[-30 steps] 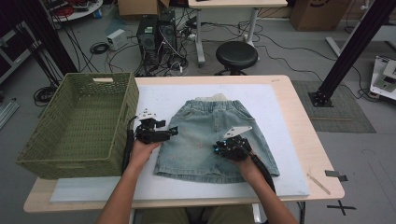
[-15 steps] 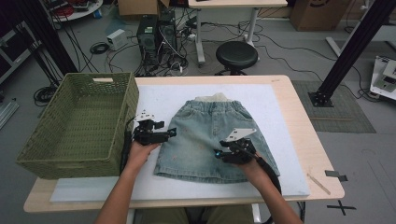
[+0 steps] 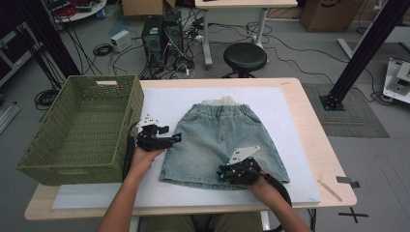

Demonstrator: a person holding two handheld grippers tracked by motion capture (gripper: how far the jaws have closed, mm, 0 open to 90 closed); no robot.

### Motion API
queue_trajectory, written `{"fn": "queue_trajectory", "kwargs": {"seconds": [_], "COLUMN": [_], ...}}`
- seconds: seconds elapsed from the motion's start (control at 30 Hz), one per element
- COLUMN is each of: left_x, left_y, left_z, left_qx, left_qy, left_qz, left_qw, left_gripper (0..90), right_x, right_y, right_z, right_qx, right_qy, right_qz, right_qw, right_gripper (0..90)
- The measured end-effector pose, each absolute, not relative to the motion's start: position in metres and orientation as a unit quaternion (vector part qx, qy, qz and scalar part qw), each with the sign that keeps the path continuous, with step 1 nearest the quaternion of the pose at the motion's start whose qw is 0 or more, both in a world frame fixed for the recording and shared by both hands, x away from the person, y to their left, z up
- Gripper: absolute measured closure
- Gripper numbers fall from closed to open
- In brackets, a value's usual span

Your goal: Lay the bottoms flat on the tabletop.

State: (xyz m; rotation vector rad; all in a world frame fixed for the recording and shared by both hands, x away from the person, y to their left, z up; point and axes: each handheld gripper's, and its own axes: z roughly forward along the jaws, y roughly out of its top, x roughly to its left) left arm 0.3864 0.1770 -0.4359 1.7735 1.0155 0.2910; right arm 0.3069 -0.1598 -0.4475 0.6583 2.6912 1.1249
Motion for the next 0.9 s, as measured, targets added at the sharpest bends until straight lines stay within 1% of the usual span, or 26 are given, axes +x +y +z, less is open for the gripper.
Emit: {"fn": "queue_trajectory", "kwargs": {"seconds": [0.03,0.07,0.1,0.23,0.27,0.47,0.57,0.6,0.63,0.67,0.7,0.77,0.8,0.9], "left_x": [0.386,0.386,0.385,0.384,0.384,0.382,0.381,0.38,0.38,0.379,0.379,0.377,0.377,0.375], "left_y": [0.177,0.178,0.178,0.179,0.18,0.18,0.181,0.181,0.182,0.182,0.182,0.181,0.181,0.181], "left_z": [-0.436,-0.436,-0.436,-0.436,-0.436,-0.436,-0.436,-0.436,-0.436,-0.436,-0.437,-0.437,-0.438,-0.439], "left_qx": [0.738,0.738,0.74,0.739,0.739,0.74,0.742,0.742,0.742,0.742,0.743,0.745,0.746,0.748], "left_qy": [0.421,0.421,0.42,0.422,0.422,0.422,0.421,0.423,0.423,0.423,0.423,0.422,0.421,0.421], "left_qz": [0.12,0.12,0.119,0.117,0.116,0.114,0.115,0.114,0.114,0.113,0.113,0.112,0.113,0.113], "left_qw": [0.513,0.513,0.512,0.512,0.513,0.511,0.508,0.508,0.507,0.507,0.506,0.505,0.503,0.501], "left_gripper": [28.6,28.6,28.6,28.6,28.6,28.6,28.6,28.6,28.6,28.6,28.6,28.6,28.6,28.6], "right_x": [0.307,0.306,0.306,0.304,0.304,0.297,0.296,0.296,0.296,0.296,0.297,0.298,0.298,0.303], "right_y": [-0.16,-0.161,-0.161,-0.163,-0.163,-0.159,-0.158,-0.158,-0.157,-0.158,-0.159,-0.163,-0.167,-0.181], "right_z": [-0.448,-0.448,-0.448,-0.445,-0.444,-0.443,-0.443,-0.444,-0.445,-0.444,-0.443,-0.439,-0.436,-0.429], "right_qx": [0.22,0.218,0.216,0.206,0.199,0.17,0.169,0.168,0.168,0.17,0.178,0.189,0.196,0.225], "right_qy": [0.897,0.896,0.897,0.898,0.897,0.903,0.906,0.91,0.912,0.91,0.906,0.892,0.885,0.874], "right_qz": [0.376,0.379,0.378,0.386,0.394,0.395,0.388,0.378,0.372,0.378,0.385,0.41,0.421,0.424], "right_qw": [0.074,0.074,0.074,0.048,0.03,0.014,0.016,0.021,0.018,0.011,0.011,0.017,0.027,0.068], "right_gripper": [89.0,89.6,90.0,90.0,90.0,90.0,90.0,88.9,83.6,74.7,68.8,65.9,62.6,62.8]}}
